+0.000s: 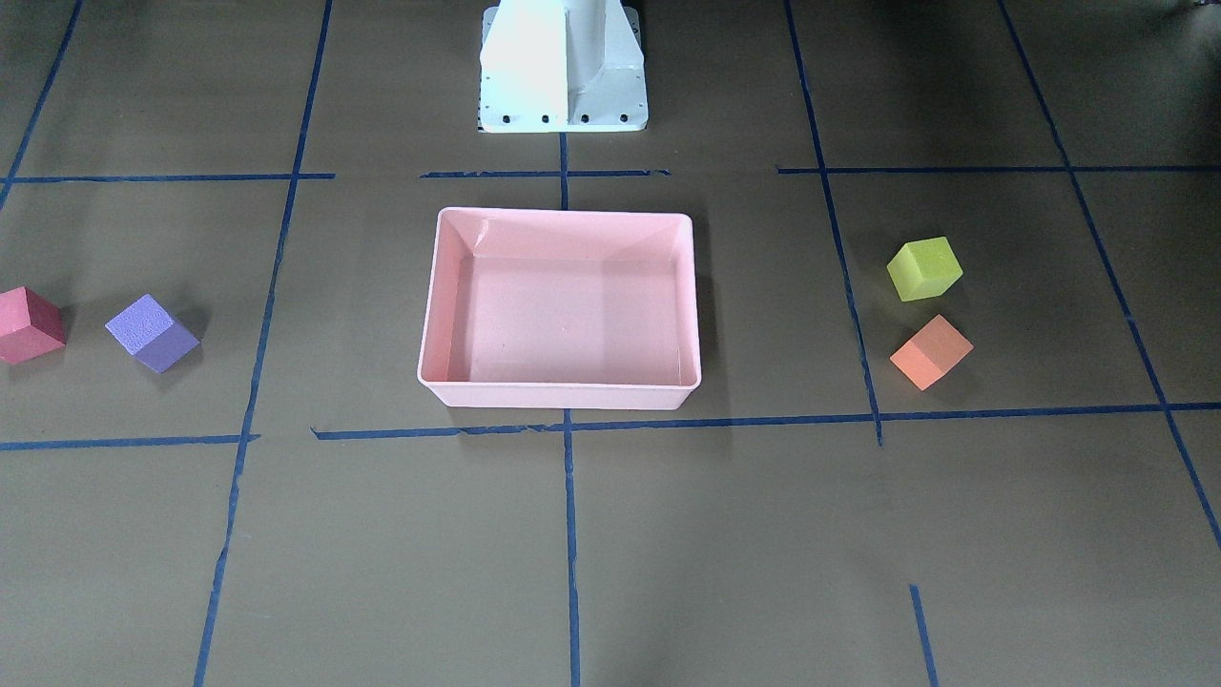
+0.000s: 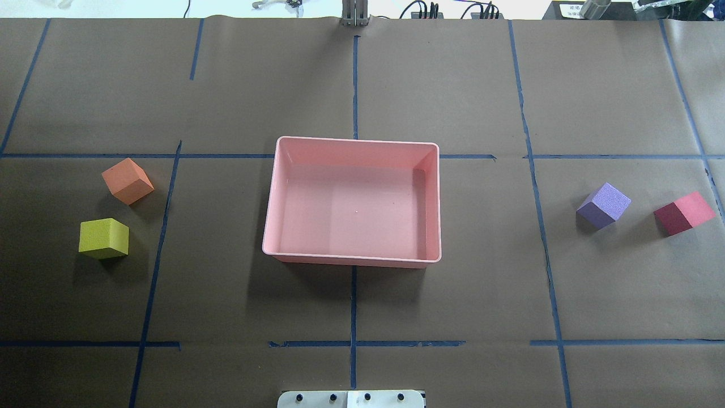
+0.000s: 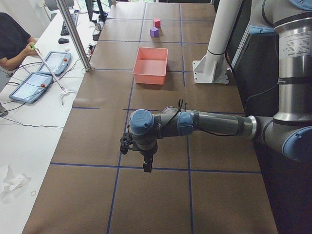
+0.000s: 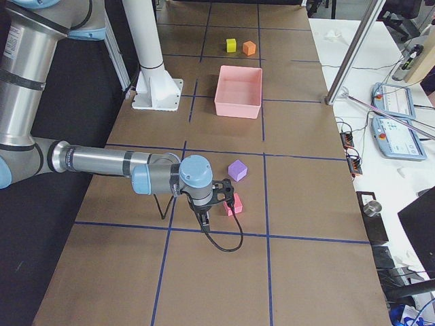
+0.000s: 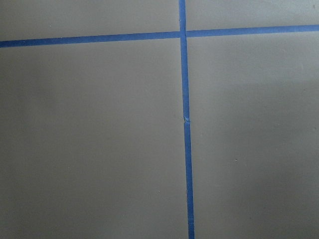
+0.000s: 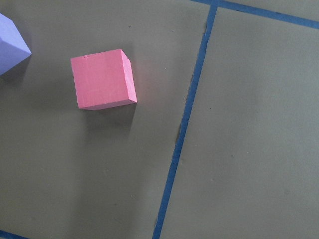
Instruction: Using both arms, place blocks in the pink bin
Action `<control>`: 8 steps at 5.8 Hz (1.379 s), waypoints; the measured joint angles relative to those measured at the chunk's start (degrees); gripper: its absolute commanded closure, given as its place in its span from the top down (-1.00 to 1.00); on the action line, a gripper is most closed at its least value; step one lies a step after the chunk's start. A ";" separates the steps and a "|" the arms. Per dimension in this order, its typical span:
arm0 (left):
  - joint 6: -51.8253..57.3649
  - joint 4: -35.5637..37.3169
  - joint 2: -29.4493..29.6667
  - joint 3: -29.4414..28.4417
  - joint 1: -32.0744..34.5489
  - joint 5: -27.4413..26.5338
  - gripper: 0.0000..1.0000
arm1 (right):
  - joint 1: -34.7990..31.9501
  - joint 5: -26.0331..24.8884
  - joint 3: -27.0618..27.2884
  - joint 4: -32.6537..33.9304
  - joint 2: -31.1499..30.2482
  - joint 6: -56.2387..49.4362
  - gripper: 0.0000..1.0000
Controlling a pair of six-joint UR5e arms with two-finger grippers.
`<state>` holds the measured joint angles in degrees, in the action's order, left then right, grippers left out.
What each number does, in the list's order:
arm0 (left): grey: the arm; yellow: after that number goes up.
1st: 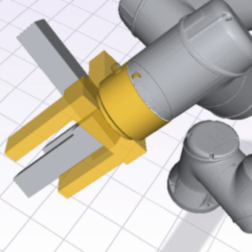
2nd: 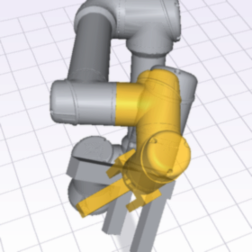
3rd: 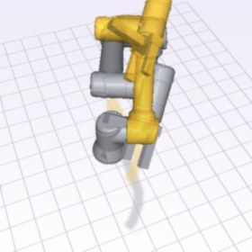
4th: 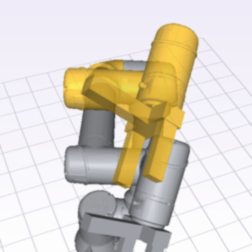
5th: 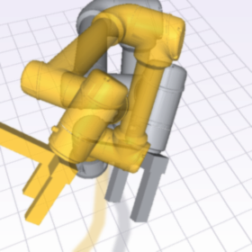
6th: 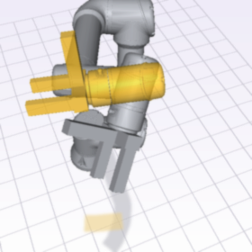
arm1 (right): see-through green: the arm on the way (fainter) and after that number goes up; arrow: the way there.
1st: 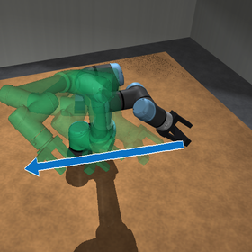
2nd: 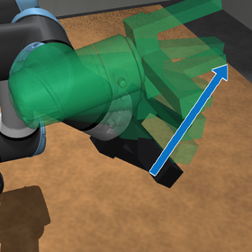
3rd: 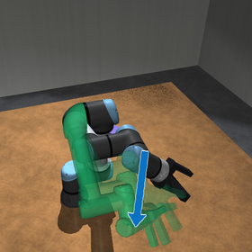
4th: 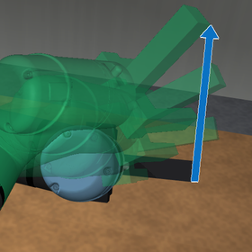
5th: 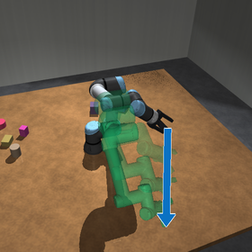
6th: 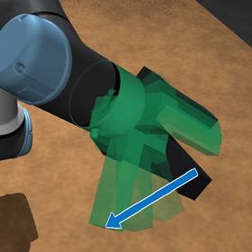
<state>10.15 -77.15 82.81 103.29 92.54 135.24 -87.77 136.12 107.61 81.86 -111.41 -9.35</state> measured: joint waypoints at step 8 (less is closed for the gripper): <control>0.31 -0.11 -0.19 0.72 0.01 0.03 1.00 | 17.71 -4.62 -12.00 -5.62 15.05 1.33 0.99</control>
<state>10.46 -77.26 82.62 104.01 92.55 135.27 -70.06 131.50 95.61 76.24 -96.36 -8.02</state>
